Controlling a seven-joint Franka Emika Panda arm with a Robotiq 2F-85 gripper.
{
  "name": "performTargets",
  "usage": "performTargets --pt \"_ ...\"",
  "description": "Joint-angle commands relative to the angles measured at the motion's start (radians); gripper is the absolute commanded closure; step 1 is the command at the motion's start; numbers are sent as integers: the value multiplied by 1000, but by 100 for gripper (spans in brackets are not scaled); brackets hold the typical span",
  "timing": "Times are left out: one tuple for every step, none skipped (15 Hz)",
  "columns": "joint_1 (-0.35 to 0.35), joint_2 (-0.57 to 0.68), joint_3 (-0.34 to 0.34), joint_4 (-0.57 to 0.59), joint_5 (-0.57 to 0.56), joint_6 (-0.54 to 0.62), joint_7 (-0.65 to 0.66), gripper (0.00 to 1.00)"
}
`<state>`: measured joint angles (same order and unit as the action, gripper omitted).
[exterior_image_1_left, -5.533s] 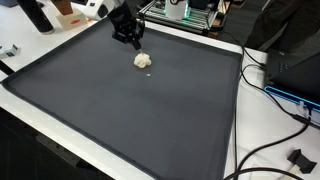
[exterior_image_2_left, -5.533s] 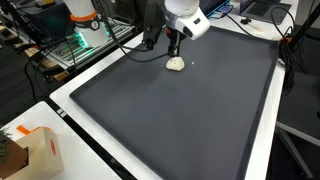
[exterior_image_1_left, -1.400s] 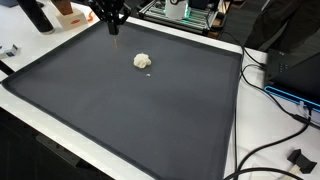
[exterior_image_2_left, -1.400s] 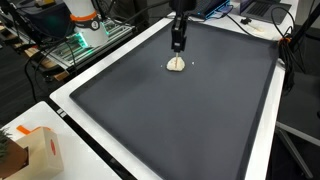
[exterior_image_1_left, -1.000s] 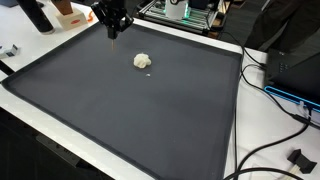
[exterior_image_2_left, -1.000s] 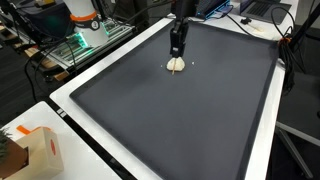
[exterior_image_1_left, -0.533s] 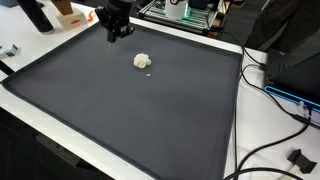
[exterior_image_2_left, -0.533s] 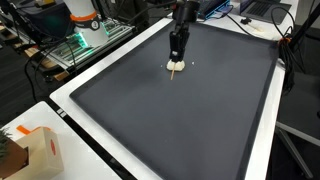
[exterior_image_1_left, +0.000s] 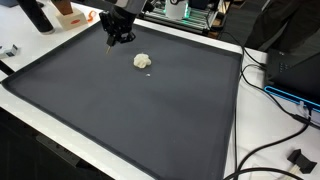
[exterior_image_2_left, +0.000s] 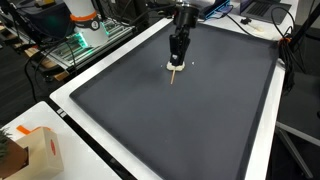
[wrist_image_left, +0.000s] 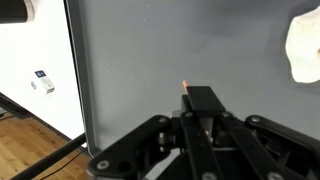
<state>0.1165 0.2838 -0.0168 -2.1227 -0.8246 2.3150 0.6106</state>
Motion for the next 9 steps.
performTargets --pt "20 17 -14 -11 -68 9 96 97" --pt "20 22 -13 -10 -78 8 113 97" --pt "21 25 -11 -10 -86 6 126 97" --pt "21 29 -10 -11 -95 6 140 97" --pt "21 32 -9 -11 -99 5 148 97" --pt "21 34 -8 -13 -103 4 154 97" --pt "21 36 -6 -14 -105 4 159 97" --pt "20 37 -3 -15 -100 4 153 97" --pt "21 39 -3 -17 -99 5 152 97"
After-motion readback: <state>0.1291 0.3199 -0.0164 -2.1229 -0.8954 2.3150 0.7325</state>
